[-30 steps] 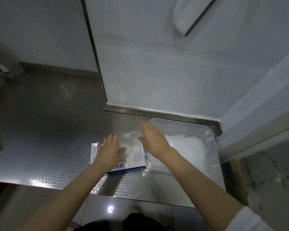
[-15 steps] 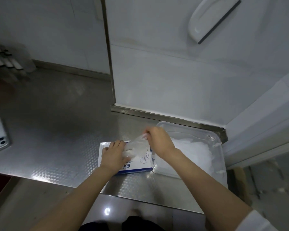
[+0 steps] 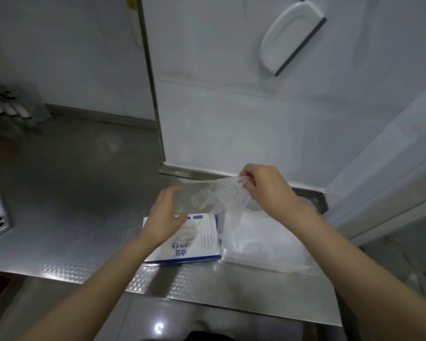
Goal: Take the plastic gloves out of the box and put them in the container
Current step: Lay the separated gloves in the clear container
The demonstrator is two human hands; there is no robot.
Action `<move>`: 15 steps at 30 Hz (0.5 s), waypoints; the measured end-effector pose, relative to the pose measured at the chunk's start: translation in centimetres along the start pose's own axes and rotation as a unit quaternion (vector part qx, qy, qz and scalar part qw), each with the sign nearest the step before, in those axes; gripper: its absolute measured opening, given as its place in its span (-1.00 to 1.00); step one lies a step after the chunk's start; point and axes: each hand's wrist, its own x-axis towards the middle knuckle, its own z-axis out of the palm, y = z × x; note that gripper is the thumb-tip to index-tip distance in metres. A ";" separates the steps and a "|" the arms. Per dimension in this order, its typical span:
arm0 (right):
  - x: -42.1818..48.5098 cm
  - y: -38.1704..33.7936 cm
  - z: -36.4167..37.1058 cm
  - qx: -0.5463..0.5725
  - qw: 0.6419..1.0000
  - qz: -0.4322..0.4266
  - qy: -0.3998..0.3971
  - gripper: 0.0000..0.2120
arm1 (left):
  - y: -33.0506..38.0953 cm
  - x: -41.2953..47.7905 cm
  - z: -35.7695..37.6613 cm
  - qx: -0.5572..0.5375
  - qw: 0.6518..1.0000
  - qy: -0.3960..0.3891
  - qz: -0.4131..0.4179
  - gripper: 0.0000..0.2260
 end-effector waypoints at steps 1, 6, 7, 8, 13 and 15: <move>-0.2 0.0 -0.1 0.008 1.000 0.002 -0.021 -0.88 | 1.3 0.0 -0.3 -0.003 1.000 -0.002 0.031 -0.32; -0.7 -1.0 -1.2 0.101 0.987 -0.009 -0.124 -0.95 | 6.0 -0.2 0.5 0.068 0.981 -0.114 0.143 -0.23; -0.7 -1.0 -1.5 0.106 0.984 -0.022 -0.138 -0.95 | 6.5 -0.2 0.8 0.056 0.980 -0.122 0.147 -0.39; -0.6 -0.9 -1.5 0.110 0.983 -0.027 -0.141 -0.94 | 6.8 -0.1 0.9 0.033 0.981 -0.119 0.151 -0.59; -1.3 1.3 -1.6 0.281 0.955 0.087 0.046 -0.69 | 9.2 0.0 0.6 -0.134 0.985 -0.083 0.073 -0.92; -2.4 1.8 -0.9 0.394 0.906 0.157 0.007 -0.55 | 9.5 -0.1 0.2 -0.226 0.971 -0.079 0.019 -0.90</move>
